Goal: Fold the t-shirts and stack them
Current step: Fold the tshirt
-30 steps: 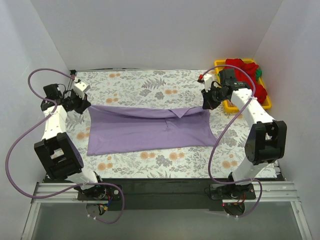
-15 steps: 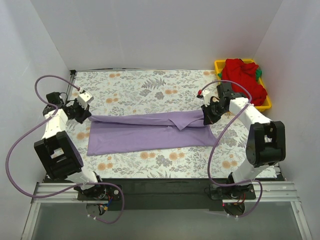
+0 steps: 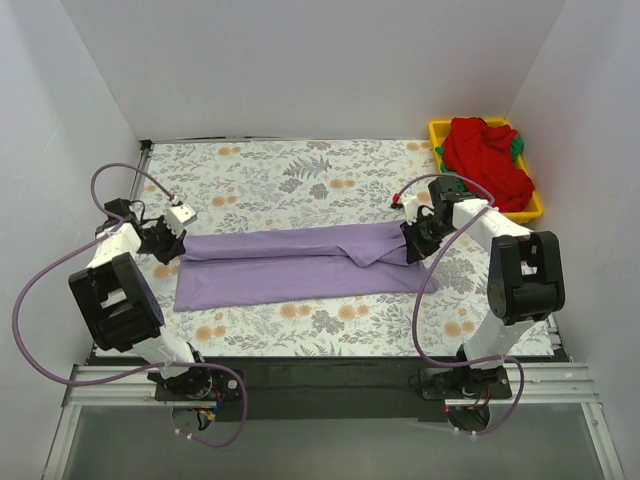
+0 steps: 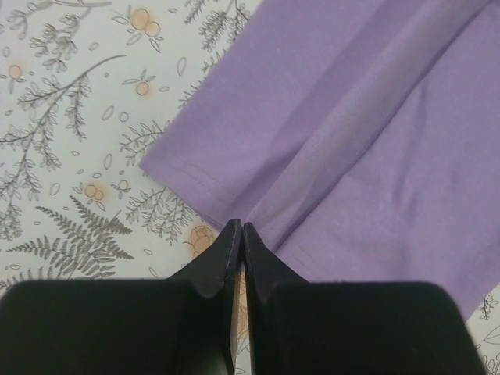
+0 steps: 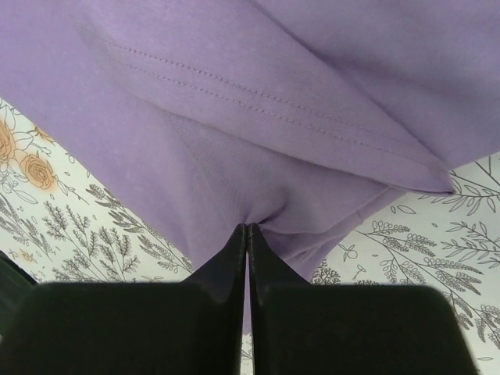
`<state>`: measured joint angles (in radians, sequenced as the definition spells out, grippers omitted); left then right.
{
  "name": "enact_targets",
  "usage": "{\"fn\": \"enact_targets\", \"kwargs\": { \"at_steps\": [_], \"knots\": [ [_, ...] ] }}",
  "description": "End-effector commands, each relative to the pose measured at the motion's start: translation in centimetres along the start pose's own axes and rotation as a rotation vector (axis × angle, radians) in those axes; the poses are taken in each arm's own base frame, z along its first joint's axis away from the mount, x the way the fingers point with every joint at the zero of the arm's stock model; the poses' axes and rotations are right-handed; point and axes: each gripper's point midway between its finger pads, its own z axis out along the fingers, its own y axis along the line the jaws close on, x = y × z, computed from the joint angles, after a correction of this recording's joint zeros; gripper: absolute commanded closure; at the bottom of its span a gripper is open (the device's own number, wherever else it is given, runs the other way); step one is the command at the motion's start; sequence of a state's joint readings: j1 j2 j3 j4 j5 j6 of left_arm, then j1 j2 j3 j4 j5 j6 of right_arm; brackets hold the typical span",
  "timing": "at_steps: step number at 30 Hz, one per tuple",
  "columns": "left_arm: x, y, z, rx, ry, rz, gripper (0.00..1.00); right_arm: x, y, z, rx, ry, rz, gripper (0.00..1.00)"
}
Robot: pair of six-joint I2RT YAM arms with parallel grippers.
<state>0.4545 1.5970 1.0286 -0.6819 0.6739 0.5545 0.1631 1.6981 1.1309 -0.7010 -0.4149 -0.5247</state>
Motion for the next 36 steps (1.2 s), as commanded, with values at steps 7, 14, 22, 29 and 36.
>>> {"fn": "enact_targets", "kwargs": {
  "at_steps": [7, 14, 22, 29, 36],
  "knots": [
    [1.7, -0.8, -0.2, 0.016, 0.061, 0.068, 1.00, 0.1, 0.4, 0.2, -0.028, 0.014, -0.003, 0.99],
    [2.7, -1.9, -0.4, 0.034, 0.092, 0.140, 1.00, 1.2, 0.7, 0.2, -0.032, 0.049, -0.025, 0.99],
    [2.2, -2.1, -0.7, 0.031, 0.086, 0.152, 0.78, 1.5, 0.7, 0.3, -0.044, 0.073, -0.022, 0.83],
    [-4.6, -1.8, -3.5, 0.048, -0.098, 0.129, 0.65, 0.2, 0.5, -3.0, -0.007, 0.061, -0.040, 0.75],
    [-18.0, -9.0, -2.0, 0.112, -0.360, 0.210, 0.55, -3.9, -0.4, -4.9, 0.027, -0.036, -0.022, 0.75]
  ]
}}
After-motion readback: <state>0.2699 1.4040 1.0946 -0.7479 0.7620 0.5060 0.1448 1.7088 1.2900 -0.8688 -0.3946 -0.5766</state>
